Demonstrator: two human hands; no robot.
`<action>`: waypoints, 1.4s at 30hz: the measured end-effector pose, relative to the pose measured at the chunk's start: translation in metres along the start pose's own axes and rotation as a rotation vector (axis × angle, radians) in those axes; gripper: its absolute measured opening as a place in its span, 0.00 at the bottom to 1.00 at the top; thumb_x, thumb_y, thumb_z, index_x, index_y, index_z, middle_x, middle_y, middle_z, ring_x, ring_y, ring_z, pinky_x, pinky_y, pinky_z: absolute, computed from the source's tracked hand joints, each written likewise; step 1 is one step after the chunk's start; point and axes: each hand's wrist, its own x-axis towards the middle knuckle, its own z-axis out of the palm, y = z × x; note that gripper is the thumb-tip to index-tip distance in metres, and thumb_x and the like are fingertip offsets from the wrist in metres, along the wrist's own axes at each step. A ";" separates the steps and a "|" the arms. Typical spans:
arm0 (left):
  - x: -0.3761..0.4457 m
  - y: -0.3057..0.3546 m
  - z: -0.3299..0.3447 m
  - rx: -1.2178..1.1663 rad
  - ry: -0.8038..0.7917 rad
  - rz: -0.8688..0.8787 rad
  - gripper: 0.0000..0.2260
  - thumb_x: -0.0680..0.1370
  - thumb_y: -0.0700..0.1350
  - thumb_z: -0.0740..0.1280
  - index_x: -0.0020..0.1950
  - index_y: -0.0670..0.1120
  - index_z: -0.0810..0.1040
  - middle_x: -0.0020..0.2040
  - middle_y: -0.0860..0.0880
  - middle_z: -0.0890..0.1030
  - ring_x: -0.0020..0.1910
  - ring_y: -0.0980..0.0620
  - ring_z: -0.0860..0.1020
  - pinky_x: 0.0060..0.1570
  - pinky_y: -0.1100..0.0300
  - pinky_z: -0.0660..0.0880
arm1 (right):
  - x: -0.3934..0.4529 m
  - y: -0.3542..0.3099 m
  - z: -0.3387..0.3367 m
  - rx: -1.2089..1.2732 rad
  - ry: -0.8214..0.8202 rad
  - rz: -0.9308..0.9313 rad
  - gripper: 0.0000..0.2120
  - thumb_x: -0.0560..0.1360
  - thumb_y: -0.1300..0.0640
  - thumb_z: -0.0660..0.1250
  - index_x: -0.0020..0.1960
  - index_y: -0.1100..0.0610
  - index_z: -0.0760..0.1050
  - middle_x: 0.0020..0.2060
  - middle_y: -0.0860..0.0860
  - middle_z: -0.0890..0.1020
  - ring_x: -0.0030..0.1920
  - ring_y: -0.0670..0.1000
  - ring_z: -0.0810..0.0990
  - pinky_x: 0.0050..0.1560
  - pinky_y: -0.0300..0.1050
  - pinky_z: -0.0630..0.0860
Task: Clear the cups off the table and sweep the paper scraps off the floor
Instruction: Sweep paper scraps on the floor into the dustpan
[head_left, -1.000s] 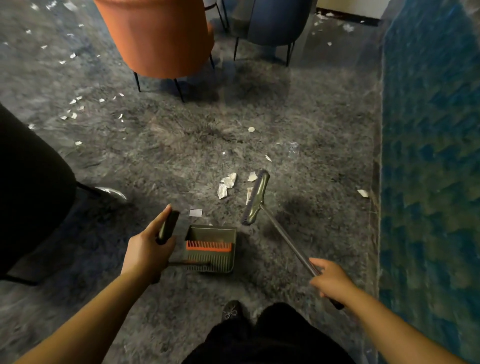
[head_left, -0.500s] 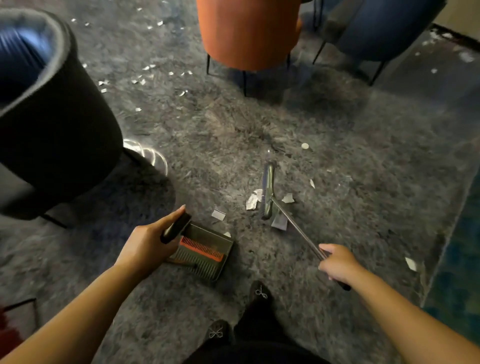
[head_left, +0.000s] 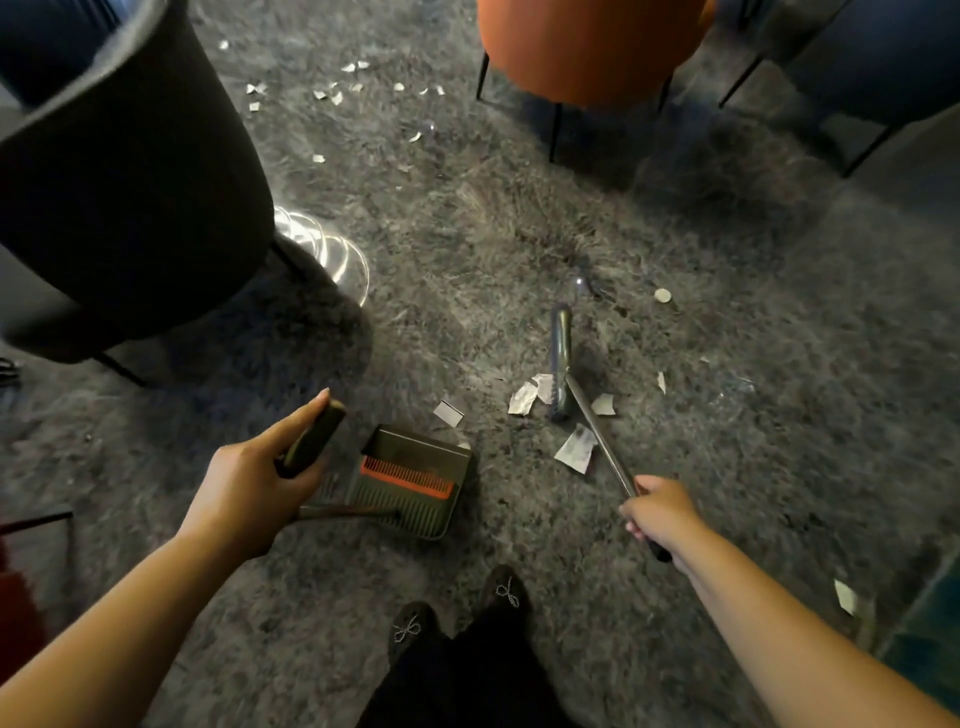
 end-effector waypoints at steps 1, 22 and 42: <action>0.000 0.000 -0.001 -0.021 -0.002 -0.010 0.33 0.74 0.42 0.72 0.65 0.76 0.64 0.41 0.52 0.79 0.25 0.47 0.79 0.22 0.55 0.77 | 0.001 0.002 0.001 0.003 0.008 0.000 0.10 0.72 0.72 0.62 0.50 0.64 0.77 0.29 0.56 0.73 0.15 0.43 0.69 0.17 0.32 0.63; 0.022 0.007 -0.020 0.048 -0.131 0.113 0.35 0.73 0.39 0.73 0.63 0.76 0.66 0.34 0.54 0.80 0.24 0.49 0.78 0.21 0.63 0.73 | 0.031 -0.029 0.004 -0.200 -0.013 0.019 0.24 0.72 0.69 0.62 0.67 0.57 0.73 0.26 0.55 0.77 0.20 0.49 0.70 0.23 0.38 0.65; 0.018 0.018 -0.008 0.004 -0.126 0.265 0.29 0.73 0.38 0.73 0.67 0.63 0.71 0.31 0.69 0.77 0.26 0.68 0.74 0.27 0.74 0.69 | -0.042 -0.013 0.043 -0.320 -0.236 -0.080 0.30 0.73 0.67 0.63 0.74 0.53 0.65 0.39 0.50 0.80 0.25 0.48 0.75 0.26 0.37 0.70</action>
